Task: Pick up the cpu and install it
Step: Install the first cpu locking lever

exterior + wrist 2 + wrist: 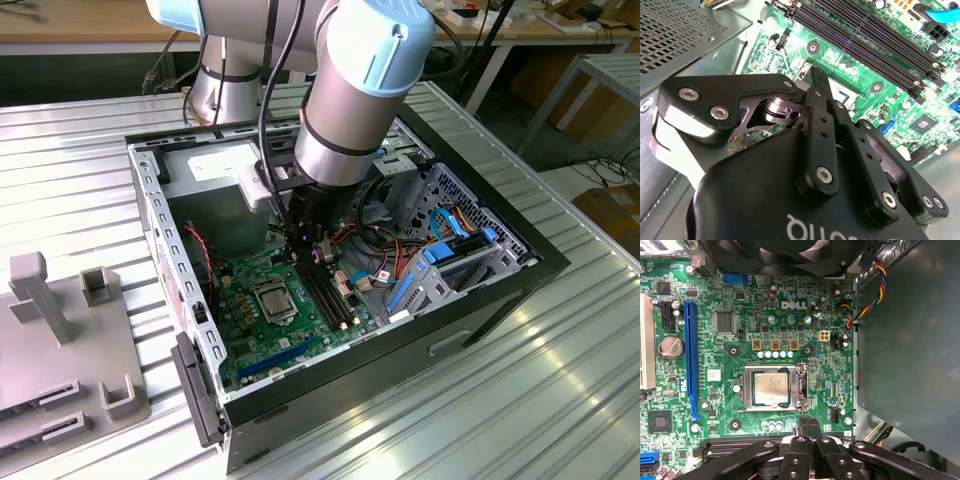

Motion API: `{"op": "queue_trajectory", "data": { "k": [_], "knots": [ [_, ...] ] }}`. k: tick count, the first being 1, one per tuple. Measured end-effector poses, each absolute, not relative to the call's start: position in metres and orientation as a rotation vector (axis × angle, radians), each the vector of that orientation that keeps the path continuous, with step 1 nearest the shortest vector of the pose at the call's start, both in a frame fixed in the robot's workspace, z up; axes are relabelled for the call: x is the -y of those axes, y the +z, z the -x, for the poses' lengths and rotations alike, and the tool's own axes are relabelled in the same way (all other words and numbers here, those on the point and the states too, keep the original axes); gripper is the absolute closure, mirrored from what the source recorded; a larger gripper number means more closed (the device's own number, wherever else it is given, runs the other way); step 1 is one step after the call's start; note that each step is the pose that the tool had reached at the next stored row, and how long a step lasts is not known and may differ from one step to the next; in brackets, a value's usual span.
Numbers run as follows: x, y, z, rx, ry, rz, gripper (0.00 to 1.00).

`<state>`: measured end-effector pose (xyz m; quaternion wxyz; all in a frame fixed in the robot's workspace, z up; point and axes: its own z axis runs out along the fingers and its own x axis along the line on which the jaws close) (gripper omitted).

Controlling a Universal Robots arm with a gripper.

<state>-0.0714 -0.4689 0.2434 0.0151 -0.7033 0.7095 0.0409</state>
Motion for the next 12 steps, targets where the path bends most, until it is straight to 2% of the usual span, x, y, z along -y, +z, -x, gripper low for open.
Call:
{"op": "queue_trajectory", "data": {
  "k": [12],
  "knots": [
    [0.4694, 0.2434, 0.0725, -2.192, 0.128, 2.206, 0.89]
  ]
}}
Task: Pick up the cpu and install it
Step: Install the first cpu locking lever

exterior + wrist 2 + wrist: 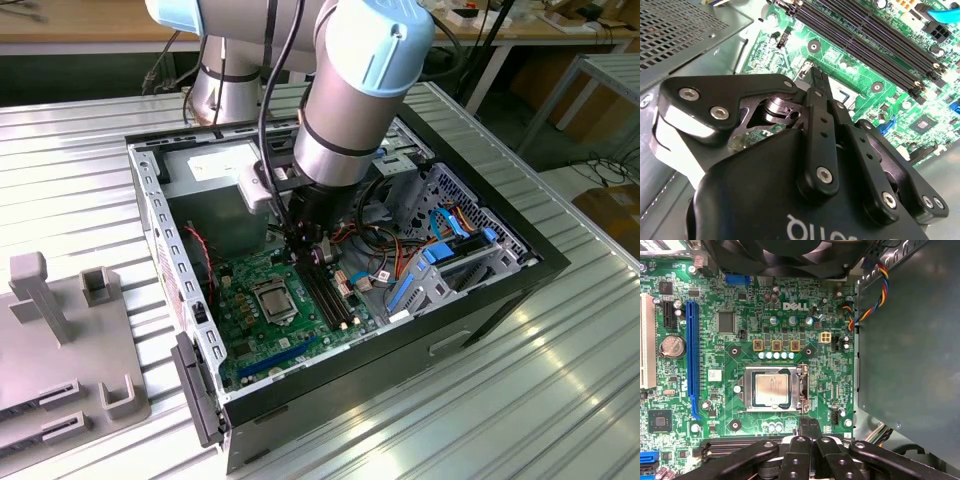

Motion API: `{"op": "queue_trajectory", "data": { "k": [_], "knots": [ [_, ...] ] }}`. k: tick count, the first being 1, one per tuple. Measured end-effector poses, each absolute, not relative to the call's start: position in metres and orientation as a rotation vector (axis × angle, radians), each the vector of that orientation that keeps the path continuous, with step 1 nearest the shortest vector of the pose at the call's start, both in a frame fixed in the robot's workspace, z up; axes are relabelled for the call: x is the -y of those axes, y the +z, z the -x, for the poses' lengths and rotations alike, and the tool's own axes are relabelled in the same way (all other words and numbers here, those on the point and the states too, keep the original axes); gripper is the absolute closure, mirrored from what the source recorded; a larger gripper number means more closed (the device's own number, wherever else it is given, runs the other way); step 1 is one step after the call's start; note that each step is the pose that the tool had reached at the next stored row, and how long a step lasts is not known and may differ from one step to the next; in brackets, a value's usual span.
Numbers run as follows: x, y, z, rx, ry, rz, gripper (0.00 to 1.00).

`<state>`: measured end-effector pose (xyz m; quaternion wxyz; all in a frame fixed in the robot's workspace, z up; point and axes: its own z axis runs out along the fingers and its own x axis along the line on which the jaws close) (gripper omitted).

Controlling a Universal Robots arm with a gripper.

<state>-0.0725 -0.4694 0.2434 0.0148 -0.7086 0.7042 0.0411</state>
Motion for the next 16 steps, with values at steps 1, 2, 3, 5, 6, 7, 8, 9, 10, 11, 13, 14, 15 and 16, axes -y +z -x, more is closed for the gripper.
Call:
{"op": "queue_trajectory", "data": {
  "k": [1, 2, 3, 5, 6, 7, 8, 9, 10, 11, 13, 14, 15, 16],
  "knots": [
    [0.47, 0.243, 0.073, -2.191, 0.128, 2.206, 0.89],
    [0.47, 0.243, 0.072, -2.191, 0.128, 2.206, 0.89],
    [0.471, 0.243, 0.072, -2.191, 0.128, 2.206, 0.89],
    [0.473, 0.243, 0.073, -2.191, 0.128, 2.206, 0.89],
    [0.474, 0.243, 0.072, -2.191, 0.128, 2.206, 0.89],
    [0.475, 0.243, 0.073, -2.191, 0.128, 2.206, 0.89],
    [0.476, 0.243, 0.073, -2.191, 0.128, 2.206, 0.89],
    [0.477, 0.243, 0.073, -2.191, 0.128, 2.206, 0.89],
    [0.478, 0.243, 0.073, -2.191, 0.128, 2.206, 0.89],
    [0.48, 0.243, 0.073, -2.191, 0.128, 2.206, 0.89],
    [0.483, 0.243, 0.073, -2.191, 0.128, 2.206, 0.89],
    [0.484, 0.243, 0.073, -2.191, 0.128, 2.206, 0.89],
    [0.485, 0.243, 0.073, -2.191, 0.128, 2.206, 0.89],
    [0.486, 0.243, 0.073, -2.191, 0.128, 2.206, 0.89]
  ]
}}
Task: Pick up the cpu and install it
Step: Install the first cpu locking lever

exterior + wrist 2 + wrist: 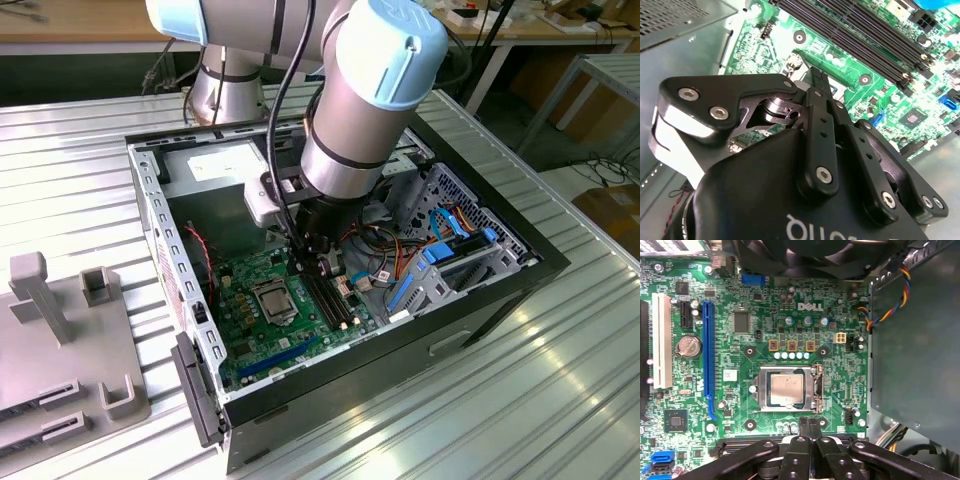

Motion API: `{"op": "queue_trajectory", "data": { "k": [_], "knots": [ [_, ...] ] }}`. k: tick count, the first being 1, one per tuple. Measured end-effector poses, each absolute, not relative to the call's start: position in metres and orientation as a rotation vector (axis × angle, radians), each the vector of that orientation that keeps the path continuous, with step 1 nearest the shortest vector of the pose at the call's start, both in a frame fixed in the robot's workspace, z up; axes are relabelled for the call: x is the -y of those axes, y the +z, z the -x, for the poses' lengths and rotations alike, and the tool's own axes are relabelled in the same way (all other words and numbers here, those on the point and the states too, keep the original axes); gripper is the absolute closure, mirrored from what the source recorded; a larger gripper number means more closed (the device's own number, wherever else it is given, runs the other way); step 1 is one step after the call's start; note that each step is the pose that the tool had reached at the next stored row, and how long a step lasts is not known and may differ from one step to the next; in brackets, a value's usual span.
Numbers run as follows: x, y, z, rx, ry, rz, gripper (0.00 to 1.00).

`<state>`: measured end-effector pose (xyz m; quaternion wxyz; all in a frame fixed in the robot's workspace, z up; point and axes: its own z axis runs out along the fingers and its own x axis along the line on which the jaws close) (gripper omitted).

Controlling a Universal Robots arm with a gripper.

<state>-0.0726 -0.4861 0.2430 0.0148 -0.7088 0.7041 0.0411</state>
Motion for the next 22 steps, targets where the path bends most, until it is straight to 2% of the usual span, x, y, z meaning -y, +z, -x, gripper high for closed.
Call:
{"op": "queue_trajectory", "data": {
  "k": [22],
  "knots": [
    [0.502, 0.232, 0.073, -2.191, 0.128, 2.206, 0.89]
  ]
}}
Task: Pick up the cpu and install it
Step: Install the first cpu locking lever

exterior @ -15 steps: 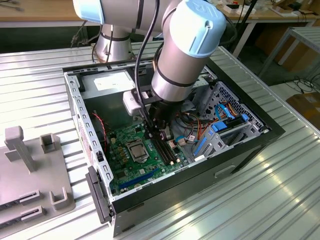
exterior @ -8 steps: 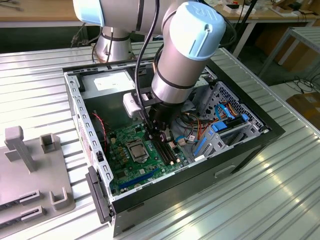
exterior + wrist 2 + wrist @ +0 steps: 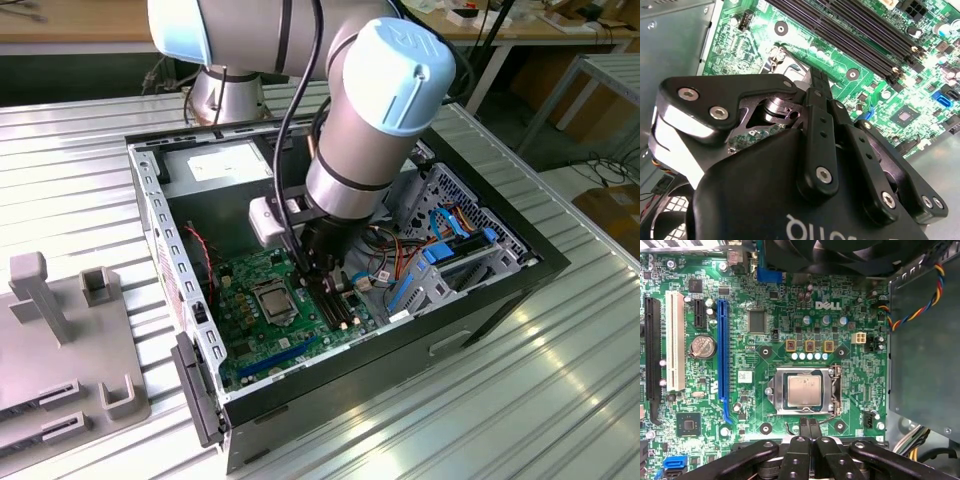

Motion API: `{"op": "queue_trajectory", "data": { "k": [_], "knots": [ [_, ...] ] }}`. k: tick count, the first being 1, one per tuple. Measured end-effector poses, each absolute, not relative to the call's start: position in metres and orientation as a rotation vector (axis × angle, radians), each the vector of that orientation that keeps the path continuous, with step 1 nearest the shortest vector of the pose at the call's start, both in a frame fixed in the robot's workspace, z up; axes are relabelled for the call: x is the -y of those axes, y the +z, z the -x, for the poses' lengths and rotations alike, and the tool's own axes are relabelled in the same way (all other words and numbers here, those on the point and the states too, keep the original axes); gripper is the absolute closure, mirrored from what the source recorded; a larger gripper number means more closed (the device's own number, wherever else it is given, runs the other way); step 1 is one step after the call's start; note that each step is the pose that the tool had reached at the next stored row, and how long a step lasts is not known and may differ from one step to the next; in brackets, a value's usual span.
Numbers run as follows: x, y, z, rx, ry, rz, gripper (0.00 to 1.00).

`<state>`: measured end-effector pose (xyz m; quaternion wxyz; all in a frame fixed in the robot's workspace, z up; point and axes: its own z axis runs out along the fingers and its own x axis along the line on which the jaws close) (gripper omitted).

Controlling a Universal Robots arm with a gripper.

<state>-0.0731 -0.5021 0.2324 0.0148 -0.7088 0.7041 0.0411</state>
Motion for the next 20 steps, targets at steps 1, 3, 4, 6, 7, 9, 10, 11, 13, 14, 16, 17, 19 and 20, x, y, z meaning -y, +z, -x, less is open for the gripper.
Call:
{"op": "queue_trajectory", "data": {
  "k": [1, 3, 4, 6, 7, 9, 10, 11, 13, 14, 16, 17, 19, 20],
  "knots": [
    [0.5024, 0.2321, 0.0732, -2.192, 0.127, 2.206, 0.89],
    [0.5028, 0.2316, 0.0732, -2.193, 0.125, 2.207, 0.89],
    [0.5028, 0.2313, 0.0731, -2.194, 0.124, 2.208, 0.89],
    [0.5029, 0.2307, 0.073, -2.195, 0.12, 2.21, 0.89],
    [0.5029, 0.2303, 0.073, -2.196, 0.118, 2.211, 0.89],
    [0.503, 0.2292, 0.0731, -2.197, 0.117, 2.211, 0.89],
    [0.503, 0.2288, 0.0731, -2.197, 0.117, 2.211, 0.89],
    [0.5029, 0.2283, 0.0731, -2.197, 0.117, 2.211, 0.89],
    [0.5029, 0.2274, 0.0731, -2.197, 0.117, 2.211, 0.89],
    [0.5029, 0.2262, 0.0731, -2.197, 0.117, 2.211, 0.89],
    [0.5029, 0.2254, 0.0731, -2.197, 0.117, 2.211, 0.89],
    [0.503, 0.2248, 0.0731, -2.197, 0.117, 2.211, 0.89],
    [0.5031, 0.2238, 0.0732, -2.197, 0.117, 2.211, 0.89],
    [0.5036, 0.2234, 0.0732, -2.197, 0.117, 2.211, 0.89]
  ]
}}
